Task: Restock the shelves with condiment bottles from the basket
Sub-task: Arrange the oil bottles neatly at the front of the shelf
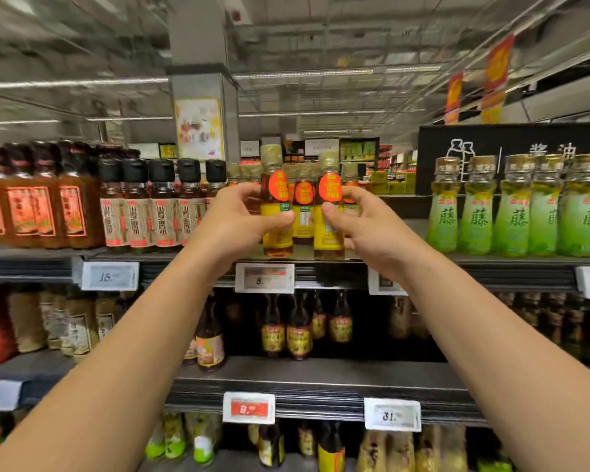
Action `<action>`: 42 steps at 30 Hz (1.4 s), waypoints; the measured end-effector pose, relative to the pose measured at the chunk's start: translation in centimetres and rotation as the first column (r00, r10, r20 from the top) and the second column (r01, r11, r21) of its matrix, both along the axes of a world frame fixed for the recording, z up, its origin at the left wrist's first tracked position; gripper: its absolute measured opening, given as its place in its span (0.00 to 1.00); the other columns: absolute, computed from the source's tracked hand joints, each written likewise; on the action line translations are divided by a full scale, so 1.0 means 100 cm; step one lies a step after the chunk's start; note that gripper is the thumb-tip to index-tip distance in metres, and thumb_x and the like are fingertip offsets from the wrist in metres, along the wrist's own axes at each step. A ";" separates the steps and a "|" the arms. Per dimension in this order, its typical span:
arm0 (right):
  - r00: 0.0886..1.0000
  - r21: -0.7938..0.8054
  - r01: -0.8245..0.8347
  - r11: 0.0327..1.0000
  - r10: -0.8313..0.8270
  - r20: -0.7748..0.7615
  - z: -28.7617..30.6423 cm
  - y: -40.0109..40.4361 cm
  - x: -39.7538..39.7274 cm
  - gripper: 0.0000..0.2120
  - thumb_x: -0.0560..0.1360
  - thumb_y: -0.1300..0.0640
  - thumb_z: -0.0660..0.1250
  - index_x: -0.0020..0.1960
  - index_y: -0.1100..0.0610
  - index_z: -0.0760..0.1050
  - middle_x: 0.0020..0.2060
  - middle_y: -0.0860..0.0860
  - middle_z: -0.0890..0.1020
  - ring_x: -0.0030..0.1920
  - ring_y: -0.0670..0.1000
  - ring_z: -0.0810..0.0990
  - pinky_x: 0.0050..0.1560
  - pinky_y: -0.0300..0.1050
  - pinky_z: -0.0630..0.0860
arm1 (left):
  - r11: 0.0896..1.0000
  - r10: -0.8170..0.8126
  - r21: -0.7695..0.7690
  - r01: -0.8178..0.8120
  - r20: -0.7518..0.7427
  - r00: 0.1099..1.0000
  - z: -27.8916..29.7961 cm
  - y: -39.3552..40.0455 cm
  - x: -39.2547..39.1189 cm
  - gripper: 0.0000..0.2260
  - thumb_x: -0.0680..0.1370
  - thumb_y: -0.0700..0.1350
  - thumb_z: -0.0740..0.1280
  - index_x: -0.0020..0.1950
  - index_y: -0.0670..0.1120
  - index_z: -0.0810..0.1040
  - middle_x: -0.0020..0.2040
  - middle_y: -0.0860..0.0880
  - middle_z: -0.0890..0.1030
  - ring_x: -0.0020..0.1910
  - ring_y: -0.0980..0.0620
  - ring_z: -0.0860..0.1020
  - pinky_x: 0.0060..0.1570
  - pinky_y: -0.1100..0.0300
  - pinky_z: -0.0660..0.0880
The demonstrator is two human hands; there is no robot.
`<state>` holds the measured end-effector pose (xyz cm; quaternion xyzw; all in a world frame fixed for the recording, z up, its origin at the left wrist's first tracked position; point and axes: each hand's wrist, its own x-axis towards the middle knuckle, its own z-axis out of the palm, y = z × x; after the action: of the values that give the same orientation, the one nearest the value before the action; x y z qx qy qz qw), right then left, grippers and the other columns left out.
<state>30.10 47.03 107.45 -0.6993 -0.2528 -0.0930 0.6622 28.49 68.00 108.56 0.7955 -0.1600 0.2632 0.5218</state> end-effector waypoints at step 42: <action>0.724 -0.528 0.670 0.522 -0.303 0.620 -0.121 -0.142 -0.109 0.18 0.77 0.50 0.68 0.67 0.49 0.75 0.63 0.45 0.75 0.62 0.42 0.72 0.62 0.32 0.65 | 0.915 0.189 0.233 -0.328 0.471 0.861 -0.166 -0.069 -0.089 0.04 0.77 0.39 0.70 0.51 0.44 0.79 0.51 0.53 0.78 0.54 0.54 0.75 0.58 0.72 0.64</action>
<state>19.16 32.79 95.33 -0.9003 -0.2011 -0.3329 0.1952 19.58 61.09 91.93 0.8006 -0.2026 0.4761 0.3020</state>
